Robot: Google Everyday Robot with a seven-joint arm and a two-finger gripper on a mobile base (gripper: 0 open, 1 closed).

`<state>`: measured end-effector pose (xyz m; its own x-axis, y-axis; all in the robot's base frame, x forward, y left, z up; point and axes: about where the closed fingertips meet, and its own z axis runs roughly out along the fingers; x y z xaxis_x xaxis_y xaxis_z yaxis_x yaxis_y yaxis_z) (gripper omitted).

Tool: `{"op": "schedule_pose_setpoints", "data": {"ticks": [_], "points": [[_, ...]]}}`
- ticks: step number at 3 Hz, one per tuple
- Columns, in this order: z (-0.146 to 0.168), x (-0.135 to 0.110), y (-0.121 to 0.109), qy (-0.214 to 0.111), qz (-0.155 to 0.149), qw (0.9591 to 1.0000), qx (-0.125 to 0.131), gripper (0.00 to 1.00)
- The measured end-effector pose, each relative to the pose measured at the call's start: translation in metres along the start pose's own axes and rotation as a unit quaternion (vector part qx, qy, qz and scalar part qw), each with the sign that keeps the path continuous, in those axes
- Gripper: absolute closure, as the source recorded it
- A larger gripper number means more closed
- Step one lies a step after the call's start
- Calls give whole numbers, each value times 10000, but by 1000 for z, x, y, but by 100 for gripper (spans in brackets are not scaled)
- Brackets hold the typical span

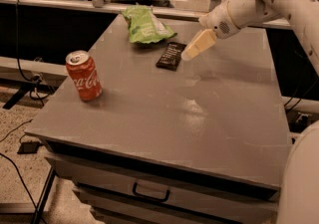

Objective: Pick rxbar chocolate

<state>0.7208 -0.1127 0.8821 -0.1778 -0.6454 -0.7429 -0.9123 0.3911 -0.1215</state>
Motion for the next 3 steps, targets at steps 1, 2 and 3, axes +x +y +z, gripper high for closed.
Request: {"op": "schedule_pose_setpoints", "data": {"ticks": [1, 2, 3], "points": [[24, 0, 7, -32, -86, 9996, -274, 0], [40, 4, 15, -102, -284, 9988, -379, 0], [55, 11, 20, -116, -355, 9984, -433, 0]]}}
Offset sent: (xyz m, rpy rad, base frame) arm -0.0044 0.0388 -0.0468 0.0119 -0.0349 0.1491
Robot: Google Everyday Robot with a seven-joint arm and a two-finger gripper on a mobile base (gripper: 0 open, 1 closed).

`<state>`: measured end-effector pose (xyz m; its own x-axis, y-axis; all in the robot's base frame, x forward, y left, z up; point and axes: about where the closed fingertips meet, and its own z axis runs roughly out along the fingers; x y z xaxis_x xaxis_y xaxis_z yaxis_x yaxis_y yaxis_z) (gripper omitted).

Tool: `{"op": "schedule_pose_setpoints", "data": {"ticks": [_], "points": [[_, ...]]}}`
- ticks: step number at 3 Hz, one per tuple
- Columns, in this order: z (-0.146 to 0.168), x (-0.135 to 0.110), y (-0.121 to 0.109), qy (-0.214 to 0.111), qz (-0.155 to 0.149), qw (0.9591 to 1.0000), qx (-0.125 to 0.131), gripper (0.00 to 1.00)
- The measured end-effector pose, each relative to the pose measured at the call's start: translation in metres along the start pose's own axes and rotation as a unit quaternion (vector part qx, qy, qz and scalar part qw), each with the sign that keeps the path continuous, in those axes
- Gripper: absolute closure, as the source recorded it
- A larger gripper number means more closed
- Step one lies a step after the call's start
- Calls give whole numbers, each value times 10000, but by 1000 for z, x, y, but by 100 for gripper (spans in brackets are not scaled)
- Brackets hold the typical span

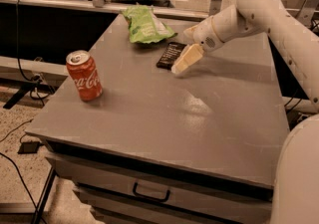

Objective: Pick rxbar chocolate

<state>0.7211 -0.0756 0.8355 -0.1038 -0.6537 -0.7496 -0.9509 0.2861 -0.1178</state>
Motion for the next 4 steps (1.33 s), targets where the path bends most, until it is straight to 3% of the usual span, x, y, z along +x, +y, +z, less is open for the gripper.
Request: {"op": "schedule_pose_setpoints", "data": {"ticks": [2, 4], "points": [[14, 5, 5, 55, 43, 9999, -91, 54], [10, 0, 4, 56, 44, 9999, -93, 99]]}}
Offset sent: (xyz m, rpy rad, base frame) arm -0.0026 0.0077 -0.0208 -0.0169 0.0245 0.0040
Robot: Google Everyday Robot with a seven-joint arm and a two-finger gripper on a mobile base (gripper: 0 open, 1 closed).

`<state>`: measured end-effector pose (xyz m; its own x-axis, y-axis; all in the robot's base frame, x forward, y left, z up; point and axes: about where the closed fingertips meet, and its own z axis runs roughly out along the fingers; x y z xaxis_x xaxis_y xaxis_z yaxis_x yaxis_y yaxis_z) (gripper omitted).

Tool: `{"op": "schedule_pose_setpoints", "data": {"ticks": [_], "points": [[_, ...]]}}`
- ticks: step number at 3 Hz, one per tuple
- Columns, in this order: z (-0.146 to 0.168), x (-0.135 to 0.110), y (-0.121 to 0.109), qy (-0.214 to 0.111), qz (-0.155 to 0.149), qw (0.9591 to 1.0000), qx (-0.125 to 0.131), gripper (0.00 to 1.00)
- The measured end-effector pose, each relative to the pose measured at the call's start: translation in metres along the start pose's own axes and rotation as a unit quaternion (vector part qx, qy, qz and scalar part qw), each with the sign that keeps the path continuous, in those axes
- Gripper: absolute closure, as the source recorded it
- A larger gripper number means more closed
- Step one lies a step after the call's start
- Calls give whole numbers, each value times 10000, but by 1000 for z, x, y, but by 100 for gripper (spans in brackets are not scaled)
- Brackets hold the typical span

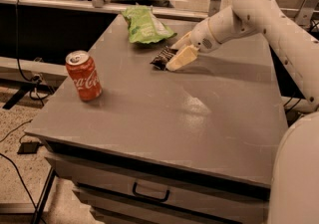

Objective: Pick rxbar chocolate

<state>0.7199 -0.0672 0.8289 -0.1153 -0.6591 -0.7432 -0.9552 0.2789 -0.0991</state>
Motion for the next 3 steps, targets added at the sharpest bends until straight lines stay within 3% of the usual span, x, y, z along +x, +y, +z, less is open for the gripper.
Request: {"op": "schedule_pose_setpoints", "data": {"ticks": [3], "points": [[1, -1, 0, -20, 131, 9999, -70, 100]]}}
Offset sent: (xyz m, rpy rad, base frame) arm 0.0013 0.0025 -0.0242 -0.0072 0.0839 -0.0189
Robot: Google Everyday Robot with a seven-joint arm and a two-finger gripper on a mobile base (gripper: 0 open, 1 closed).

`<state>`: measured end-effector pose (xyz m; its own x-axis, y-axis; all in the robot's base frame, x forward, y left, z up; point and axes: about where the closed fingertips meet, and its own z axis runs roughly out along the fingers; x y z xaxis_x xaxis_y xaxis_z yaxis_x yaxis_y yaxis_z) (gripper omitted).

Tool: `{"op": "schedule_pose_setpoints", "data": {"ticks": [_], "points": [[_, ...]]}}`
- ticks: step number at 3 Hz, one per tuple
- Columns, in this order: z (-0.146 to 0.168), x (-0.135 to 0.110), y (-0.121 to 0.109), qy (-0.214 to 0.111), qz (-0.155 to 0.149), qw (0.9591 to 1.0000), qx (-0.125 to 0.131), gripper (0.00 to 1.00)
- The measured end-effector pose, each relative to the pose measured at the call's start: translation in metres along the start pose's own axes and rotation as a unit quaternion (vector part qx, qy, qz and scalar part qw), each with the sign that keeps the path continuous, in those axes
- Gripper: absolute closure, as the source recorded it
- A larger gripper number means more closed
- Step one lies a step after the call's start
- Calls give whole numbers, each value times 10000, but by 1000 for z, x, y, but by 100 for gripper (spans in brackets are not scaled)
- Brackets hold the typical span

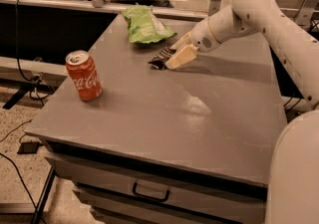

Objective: Pick rxbar chocolate

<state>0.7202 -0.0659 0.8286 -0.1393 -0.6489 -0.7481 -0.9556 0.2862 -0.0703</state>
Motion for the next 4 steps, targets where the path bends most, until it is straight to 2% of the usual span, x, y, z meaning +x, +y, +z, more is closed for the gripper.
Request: {"op": "schedule_pose_setpoints", "data": {"ticks": [3, 4], "points": [[-2, -2, 0, -4, 0, 10000, 1, 100], [-28, -25, 0, -227, -25, 9997, 73, 100]]}}
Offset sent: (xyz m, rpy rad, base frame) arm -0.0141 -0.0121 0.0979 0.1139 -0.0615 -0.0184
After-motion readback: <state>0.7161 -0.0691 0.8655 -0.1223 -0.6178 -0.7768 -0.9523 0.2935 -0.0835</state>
